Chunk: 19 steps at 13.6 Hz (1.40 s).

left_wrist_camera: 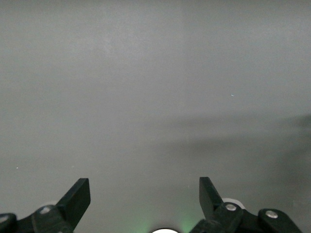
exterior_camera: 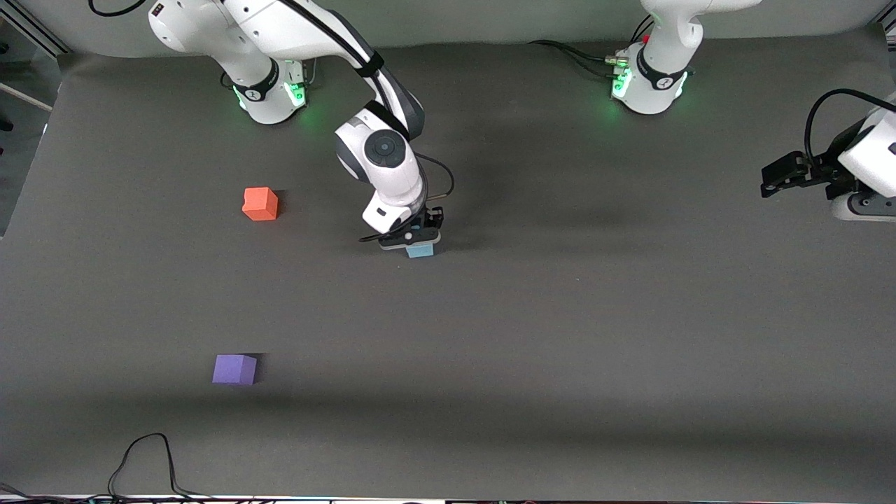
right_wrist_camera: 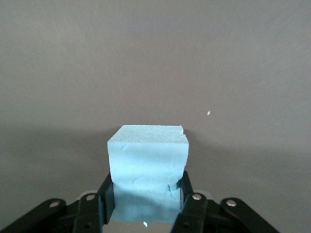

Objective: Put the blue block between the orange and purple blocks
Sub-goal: 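Carry the blue block with the right gripper past the orange block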

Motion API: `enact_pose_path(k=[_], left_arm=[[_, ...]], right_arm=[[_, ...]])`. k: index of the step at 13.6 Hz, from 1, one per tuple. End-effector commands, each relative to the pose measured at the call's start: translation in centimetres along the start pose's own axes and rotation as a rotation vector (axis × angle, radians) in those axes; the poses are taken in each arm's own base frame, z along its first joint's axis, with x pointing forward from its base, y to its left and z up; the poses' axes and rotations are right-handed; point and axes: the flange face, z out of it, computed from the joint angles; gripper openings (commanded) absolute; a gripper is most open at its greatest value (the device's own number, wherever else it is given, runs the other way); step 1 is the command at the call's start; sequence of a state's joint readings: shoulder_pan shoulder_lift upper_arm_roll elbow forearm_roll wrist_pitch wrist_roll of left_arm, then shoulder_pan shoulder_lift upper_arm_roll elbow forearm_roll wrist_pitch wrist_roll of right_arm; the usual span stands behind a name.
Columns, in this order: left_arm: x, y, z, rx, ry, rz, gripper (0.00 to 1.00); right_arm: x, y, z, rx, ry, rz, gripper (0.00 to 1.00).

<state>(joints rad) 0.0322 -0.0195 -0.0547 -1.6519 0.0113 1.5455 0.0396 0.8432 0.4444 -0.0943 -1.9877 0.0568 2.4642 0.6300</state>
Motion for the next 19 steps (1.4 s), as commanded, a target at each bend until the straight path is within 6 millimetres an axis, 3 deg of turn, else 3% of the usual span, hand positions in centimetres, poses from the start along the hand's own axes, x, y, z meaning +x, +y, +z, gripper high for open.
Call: enact_pose_path(k=[1, 4, 5, 7, 9, 11, 13, 14, 19], left_arm=[[0.2, 0.1, -0.5, 0.0, -0.004, 0.01, 1.0], [0.2, 0.1, -0.5, -0.001, -0.003, 0.01, 1.0], [0.2, 0.1, -0.4, -0.001, -0.005, 0.008, 1.0], [0.2, 0.1, -0.5, -0.001, -0.002, 0.007, 1.0], [0.2, 0.2, -0.6, -0.001, 0.003, 0.002, 1.0], [0.3, 0.2, -0.6, -0.001, 0.004, 0.001, 1.0], [0.3, 0.2, -0.5, -0.001, 0.001, 0.001, 1.0], [0.3, 0.2, -0.5, -0.002, 0.003, 0.001, 1.0], [0.3, 0.2, -0.5, -0.002, 0.001, -0.001, 1.0]], right_arm=[[2.6, -0.4, -10.5, -0.002, -0.028, 0.036, 0.49], [6.1, 0.6, -23.6, 0.036, -0.043, 0.079, 0.49], [7.0, 1.4, -27.2, 0.044, -0.034, 0.084, 0.49], [8.9, 4.5, -32.5, 0.061, -0.022, 0.102, 0.49], [9.6, 6.8, -36.5, 0.091, -0.021, 0.117, 0.49], [9.9, 9.1, -38.2, 0.084, -0.026, 0.113, 0.49], [11.2, 14.3, -39.5, 0.099, -0.02, 0.143, 0.49], [10.8, 15.0, -39.3, 0.092, -0.053, 0.14, 0.49], [11.2, 28.1, -37.7, 0.12, -0.106, 0.101, 0.49]])
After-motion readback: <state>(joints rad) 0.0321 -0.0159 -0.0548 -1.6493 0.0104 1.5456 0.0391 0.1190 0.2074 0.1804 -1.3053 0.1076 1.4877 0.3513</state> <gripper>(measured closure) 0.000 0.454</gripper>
